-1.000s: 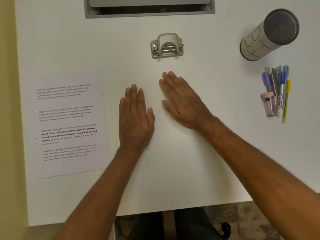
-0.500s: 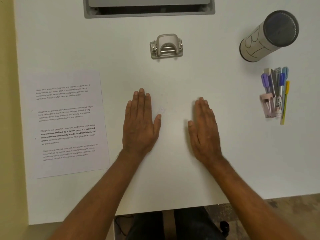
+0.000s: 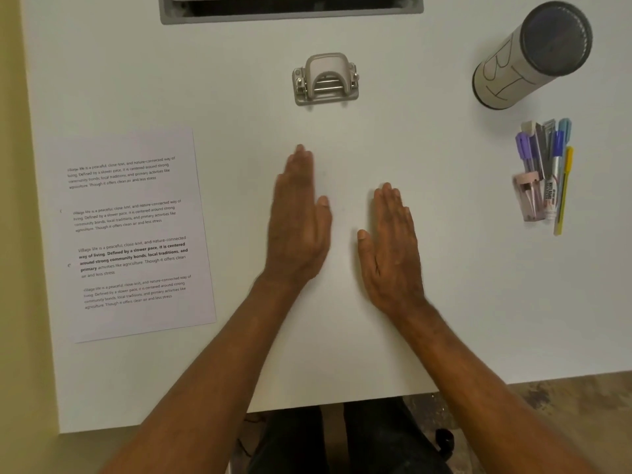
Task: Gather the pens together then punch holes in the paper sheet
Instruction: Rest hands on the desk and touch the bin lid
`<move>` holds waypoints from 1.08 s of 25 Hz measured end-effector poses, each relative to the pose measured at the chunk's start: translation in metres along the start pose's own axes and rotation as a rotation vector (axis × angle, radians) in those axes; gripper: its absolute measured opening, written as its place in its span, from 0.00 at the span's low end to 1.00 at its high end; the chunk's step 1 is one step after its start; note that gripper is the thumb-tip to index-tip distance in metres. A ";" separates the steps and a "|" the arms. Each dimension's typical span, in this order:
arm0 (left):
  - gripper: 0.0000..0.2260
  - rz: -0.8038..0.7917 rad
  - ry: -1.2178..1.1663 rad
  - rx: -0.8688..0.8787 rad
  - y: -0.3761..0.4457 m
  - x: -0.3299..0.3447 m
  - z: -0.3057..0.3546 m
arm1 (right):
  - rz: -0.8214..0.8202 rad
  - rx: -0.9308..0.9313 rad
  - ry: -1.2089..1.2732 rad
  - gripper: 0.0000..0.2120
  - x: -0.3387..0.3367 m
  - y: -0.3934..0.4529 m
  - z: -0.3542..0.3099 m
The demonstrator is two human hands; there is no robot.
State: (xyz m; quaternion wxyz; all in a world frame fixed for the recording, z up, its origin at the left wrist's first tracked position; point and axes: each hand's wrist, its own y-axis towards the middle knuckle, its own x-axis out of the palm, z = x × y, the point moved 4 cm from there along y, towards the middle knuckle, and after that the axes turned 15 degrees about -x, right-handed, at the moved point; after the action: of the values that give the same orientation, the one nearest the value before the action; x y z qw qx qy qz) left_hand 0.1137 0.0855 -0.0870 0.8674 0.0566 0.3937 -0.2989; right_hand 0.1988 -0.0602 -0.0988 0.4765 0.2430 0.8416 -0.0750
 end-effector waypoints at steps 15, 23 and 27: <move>0.29 0.075 0.542 -0.057 -0.011 -0.017 -0.043 | -0.044 -0.089 -0.234 0.29 0.028 0.106 -0.020; 0.29 0.064 0.548 -0.039 -0.011 -0.015 -0.044 | -0.123 -0.333 -0.250 0.29 0.026 0.074 -0.033; 0.29 0.072 0.558 -0.032 -0.011 -0.014 -0.045 | -0.238 -0.411 -0.391 0.30 0.033 0.073 -0.030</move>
State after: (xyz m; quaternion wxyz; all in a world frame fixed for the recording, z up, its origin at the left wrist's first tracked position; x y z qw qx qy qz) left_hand 0.0708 0.0979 -0.1068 0.7364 0.1369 0.6197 -0.2347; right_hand 0.1964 0.0257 -0.1028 0.6566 0.0222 0.7539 -0.0039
